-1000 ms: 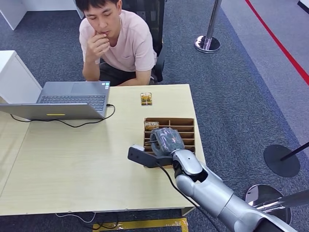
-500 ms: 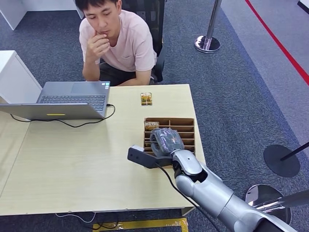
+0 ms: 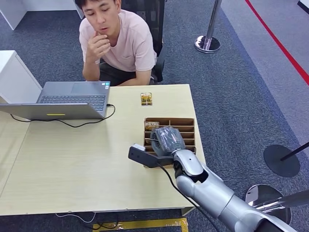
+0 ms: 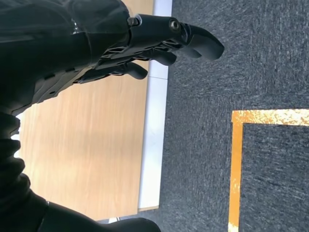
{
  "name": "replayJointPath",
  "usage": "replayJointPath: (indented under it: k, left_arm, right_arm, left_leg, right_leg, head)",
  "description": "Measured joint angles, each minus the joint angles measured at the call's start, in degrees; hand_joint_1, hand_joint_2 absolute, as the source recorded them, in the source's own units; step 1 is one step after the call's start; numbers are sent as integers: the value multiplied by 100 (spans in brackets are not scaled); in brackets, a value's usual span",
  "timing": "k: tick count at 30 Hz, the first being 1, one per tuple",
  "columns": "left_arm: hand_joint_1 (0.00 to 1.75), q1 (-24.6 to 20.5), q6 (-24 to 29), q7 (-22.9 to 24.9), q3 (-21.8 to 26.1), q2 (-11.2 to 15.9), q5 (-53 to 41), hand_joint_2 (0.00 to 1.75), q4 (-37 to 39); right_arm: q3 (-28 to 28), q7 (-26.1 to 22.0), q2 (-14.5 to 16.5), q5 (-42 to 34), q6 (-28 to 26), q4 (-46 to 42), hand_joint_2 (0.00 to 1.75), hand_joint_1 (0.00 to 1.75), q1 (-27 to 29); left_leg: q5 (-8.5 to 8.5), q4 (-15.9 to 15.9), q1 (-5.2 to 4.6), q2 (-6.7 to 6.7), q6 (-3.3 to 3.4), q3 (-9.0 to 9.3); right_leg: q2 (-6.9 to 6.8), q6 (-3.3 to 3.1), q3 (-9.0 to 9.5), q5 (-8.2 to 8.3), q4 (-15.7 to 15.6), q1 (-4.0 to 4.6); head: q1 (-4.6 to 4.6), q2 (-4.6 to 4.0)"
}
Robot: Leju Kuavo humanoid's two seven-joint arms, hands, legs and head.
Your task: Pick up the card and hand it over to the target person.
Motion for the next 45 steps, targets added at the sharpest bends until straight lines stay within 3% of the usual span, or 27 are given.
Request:
replayJointPath:
  k: [6,11,15,18,23,25,30,45]
  left_arm:
    - [0,-36,39,-11,37,-8,16,175,-2]
    - [0,-53,56,-117,9,6,-17,175,0]
    - [0,-64,20,-187,-96,40,-138,175,11]
    - [0,-74,-6,-203,-188,61,-244,175,18]
    - [0,-95,-64,-231,-318,100,-388,175,27]
    - [0,-101,-98,-245,-379,133,-458,175,30]
    - [0,-97,-144,-230,-419,180,-515,175,31]
    - [0,-85,-187,-188,-408,194,-526,175,33]
  right_arm:
    - [-401,-647,15,254,-864,-595,175,175,-24]
    - [-510,-1138,276,251,-1389,-247,175,175,-287]
    - [-467,-1902,759,323,-2212,831,175,175,-492]
    - [-737,-2189,1240,777,-2399,1598,175,175,-643]
    - [-2207,-2772,2169,2034,-2399,2507,175,175,-951]
    - [-2919,-2810,2464,2682,-2399,2891,175,175,-1173]
    - [-3461,-2624,2604,3205,-2399,3378,175,175,-1489]
    - [-3598,-2311,2633,3500,-2399,3540,175,175,-1631]
  left_leg:
    - [-6,6,-3,6,1,-1]
    - [-4,6,-2,13,1,0]
    - [-5,-1,-1,26,0,9]
    - [-1,-7,1,35,-1,12]
    - [-2,1,1,33,-1,3]
    - [-2,4,0,26,0,0]
    - [1,4,1,19,5,1]
    - [0,7,0,14,6,-4]
  right_leg:
    - [5,2,-4,-4,7,-4]
    - [13,1,-6,0,6,-3]
    - [26,1,0,5,1,-1]
    - [35,-1,1,12,-4,1]
    - [33,0,-9,9,7,1]
    - [27,2,-9,6,10,0]
    - [19,3,-2,5,6,1]
    - [14,7,-2,5,4,0]
  head:
    - [0,0]
    - [0,0]
    - [0,0]
    - [0,0]
    - [0,0]
    - [0,0]
    - [0,0]
    - [0,0]
